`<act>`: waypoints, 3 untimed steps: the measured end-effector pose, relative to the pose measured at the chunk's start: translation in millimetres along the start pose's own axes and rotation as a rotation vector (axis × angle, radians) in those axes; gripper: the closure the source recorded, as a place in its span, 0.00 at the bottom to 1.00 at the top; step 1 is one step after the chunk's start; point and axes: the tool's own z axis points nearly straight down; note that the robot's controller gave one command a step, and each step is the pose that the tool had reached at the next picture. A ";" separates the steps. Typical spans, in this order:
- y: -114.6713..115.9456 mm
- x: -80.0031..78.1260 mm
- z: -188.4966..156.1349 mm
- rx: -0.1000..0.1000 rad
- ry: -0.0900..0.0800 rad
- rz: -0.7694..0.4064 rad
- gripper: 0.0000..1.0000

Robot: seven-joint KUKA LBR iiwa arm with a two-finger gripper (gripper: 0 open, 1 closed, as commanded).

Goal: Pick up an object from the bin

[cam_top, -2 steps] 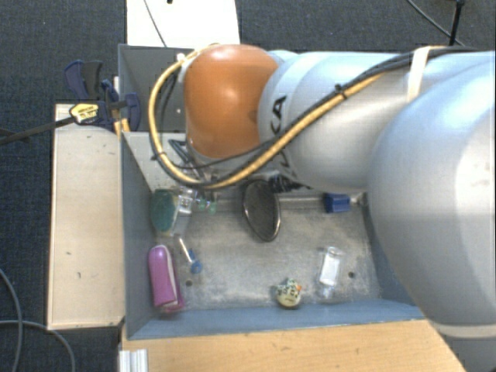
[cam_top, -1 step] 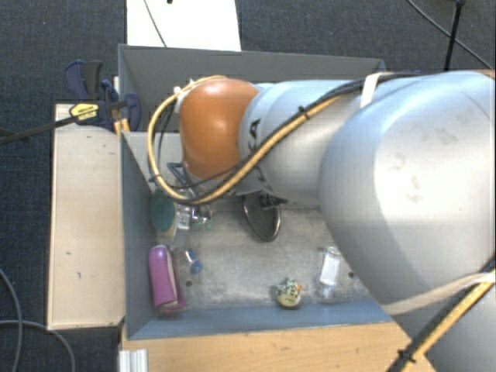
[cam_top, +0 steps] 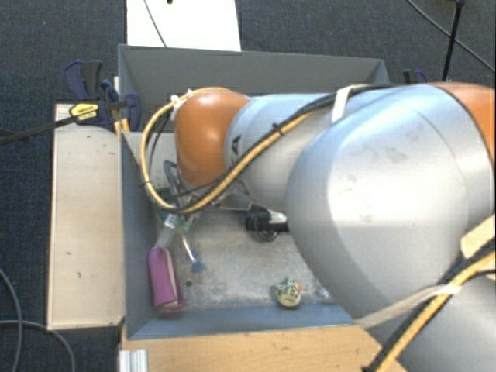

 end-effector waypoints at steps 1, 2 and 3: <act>4.3 -6.2 4.0 0.000 0.002 0.025 0.00; 3.8 -5.4 5.2 0.001 0.004 0.026 1.00; -46.9 0.6 -143.1 -0.003 0.001 0.053 1.00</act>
Offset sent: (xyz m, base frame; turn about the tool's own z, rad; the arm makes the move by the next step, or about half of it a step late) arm 0.0058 0.0008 -0.0056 0.0297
